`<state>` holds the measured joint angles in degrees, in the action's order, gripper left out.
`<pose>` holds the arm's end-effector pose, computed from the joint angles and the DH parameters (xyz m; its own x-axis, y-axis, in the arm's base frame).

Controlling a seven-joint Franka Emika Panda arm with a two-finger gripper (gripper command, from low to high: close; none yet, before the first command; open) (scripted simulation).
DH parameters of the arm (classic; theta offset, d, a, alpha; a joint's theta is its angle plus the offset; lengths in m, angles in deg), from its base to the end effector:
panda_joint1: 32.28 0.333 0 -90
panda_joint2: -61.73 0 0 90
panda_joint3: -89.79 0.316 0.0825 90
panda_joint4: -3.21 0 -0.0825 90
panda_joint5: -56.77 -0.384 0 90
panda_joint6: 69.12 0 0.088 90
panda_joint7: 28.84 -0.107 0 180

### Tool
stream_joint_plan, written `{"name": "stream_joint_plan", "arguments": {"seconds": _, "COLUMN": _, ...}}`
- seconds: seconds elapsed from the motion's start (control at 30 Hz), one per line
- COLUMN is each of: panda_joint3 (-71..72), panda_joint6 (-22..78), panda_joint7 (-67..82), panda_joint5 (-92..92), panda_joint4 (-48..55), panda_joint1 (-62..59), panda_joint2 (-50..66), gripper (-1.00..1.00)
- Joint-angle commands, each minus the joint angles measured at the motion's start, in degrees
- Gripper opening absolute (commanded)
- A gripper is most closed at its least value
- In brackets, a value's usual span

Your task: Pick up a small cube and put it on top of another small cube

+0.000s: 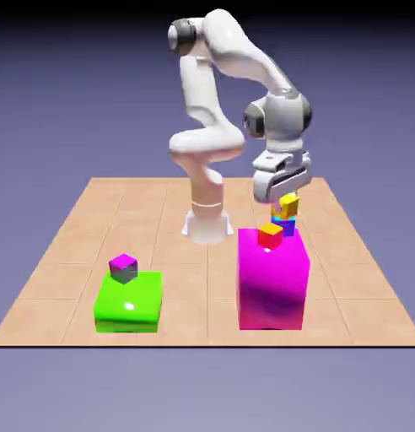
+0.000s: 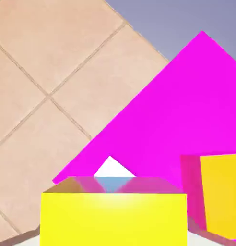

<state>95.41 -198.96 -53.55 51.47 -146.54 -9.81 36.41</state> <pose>0.3527 0.1902 0.4058 0.9975 -0.0068 0.0697 -0.0019 -0.9976 -0.0699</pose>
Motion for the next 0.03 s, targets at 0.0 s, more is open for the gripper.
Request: {"name": "stream_joint_plan", "arguments": {"seconds": 0.0, "panda_joint3": -0.13, "panda_joint6": 2.49, "panda_joint7": -0.03, "panda_joint5": 0.09, "panda_joint4": 1.31, "panda_joint1": -0.05, "panda_joint2": -1.18, "gripper": 1.00}}
